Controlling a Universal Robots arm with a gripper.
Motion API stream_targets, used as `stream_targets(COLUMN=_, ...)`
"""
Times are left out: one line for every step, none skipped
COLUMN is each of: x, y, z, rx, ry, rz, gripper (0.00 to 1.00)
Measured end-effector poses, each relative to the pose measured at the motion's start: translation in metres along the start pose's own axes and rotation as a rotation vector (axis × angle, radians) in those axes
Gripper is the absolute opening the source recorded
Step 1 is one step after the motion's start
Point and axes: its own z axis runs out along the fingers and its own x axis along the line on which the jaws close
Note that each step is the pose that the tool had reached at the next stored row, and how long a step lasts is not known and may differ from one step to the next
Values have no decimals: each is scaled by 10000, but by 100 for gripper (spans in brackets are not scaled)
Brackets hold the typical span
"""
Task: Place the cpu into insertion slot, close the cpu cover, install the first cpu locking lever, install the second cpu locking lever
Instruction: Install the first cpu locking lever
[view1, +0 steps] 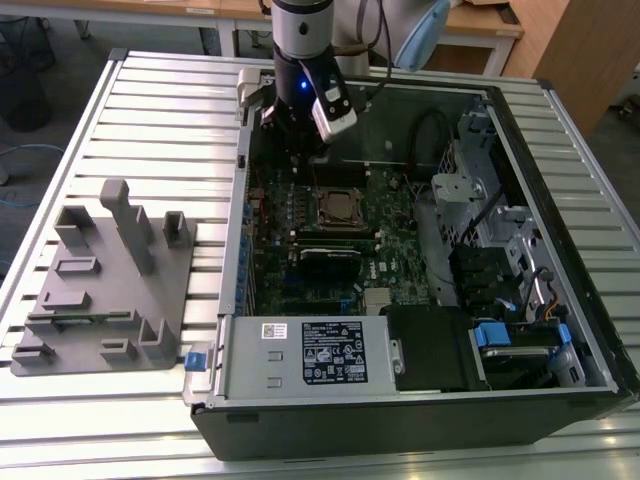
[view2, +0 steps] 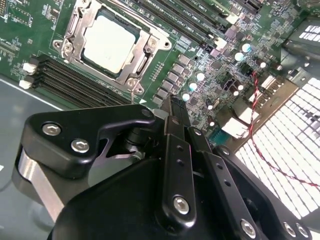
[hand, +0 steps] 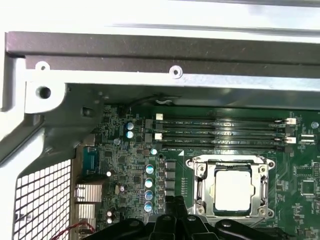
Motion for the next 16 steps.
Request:
stream_targets(x=0, y=0, z=-7, rx=1, ry=0, rz=0, gripper=11)
stream_targets(x=-1, y=0, z=-7, rx=-15, ry=-1, rz=-1, gripper=11)
stream_targets(x=-1, y=-1, z=-7, rx=-46, ry=-2, rz=0, gripper=11)
stream_targets(x=-1, y=0, z=-8, rx=-92, ry=-4, rz=3, gripper=11)
stream_targets(x=-1, y=0, z=-8, rx=-139, ry=-9, rz=7, gripper=11)
stream_targets(x=-1, y=0, z=-8, rx=-152, ry=-9, rz=7, gripper=11)
stream_targets(x=0, y=0, z=-8, rx=-153, ry=-9, rz=8, gripper=11)
stream_targets(x=-1, y=0, z=-8, rx=-157, ry=-9, rz=8, gripper=11)
stream_targets(x=-1, y=0, z=-8, rx=-158, ry=-10, rz=8, gripper=11)
stream_targets(x=-1, y=1, z=-8, rx=-159, ry=-10, rz=7, gripper=11)
stream_targets(x=-1, y=3, z=-8, rx=-158, ry=-9, rz=6, gripper=11)
stream_targets(x=-1, y=6, z=-8, rx=-159, ry=-10, rz=7, gripper=11)
stream_targets(x=-1, y=11, z=-7, rx=-159, ry=-10, rz=8, gripper=11)
stream_targets(x=-1, y=18, z=-7, rx=-158, ry=-10, rz=8, gripper=11)
stream_targets(x=-1, y=25, z=-6, rx=-158, ry=-9, rz=8, gripper=11)
stream_targets(x=-1, y=34, z=-5, rx=-159, ry=-10, rz=7, gripper=11)
